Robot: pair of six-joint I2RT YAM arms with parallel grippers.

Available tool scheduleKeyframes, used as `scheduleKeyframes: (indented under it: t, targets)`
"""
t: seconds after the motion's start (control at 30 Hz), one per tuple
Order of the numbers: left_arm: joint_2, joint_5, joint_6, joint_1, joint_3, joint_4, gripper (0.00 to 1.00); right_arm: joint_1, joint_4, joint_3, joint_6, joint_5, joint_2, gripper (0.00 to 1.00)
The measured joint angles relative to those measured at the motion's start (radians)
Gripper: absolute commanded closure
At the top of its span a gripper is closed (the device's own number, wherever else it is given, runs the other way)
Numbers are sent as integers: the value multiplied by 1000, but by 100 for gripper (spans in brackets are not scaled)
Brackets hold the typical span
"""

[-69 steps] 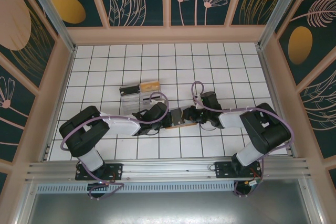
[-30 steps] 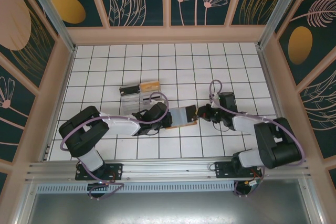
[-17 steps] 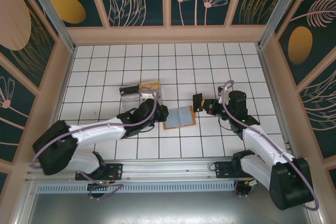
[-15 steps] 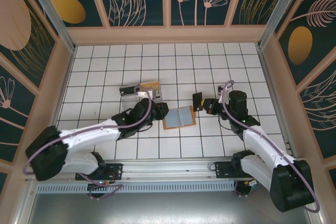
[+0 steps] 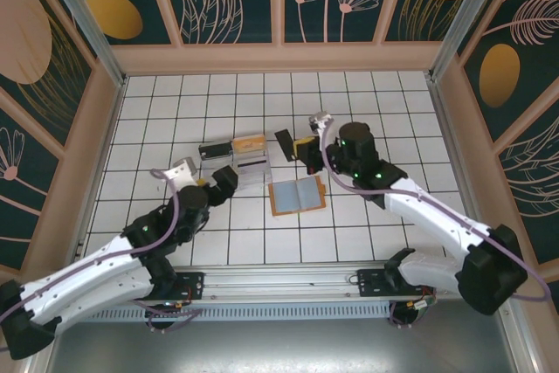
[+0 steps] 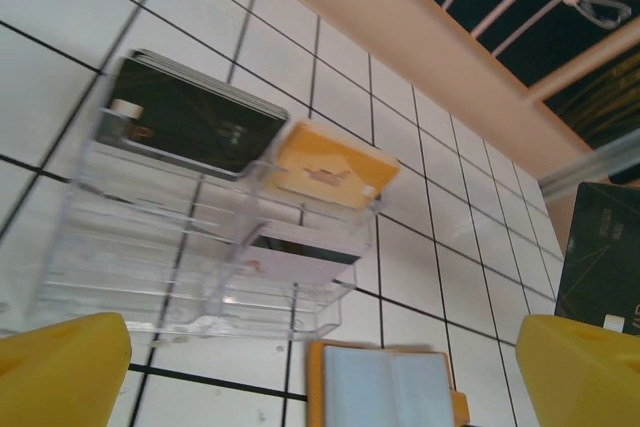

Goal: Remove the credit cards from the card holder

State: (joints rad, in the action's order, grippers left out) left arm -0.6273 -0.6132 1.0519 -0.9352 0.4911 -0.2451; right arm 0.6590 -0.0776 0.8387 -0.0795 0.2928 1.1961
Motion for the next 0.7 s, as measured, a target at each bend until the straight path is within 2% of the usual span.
scheduleKeyframes:
  t: [0.17,0.43,0.7]
  targets:
    - [136,-51,24,0,-29,-111,1,54,42,162,187,-9,141,100]
    - [163,-127,34,0,9,-298,1,148,140,422,475,-62,374,100]
    - [262,-145,45,0,24,-388,1,201,258,635,713,-143,567,100]
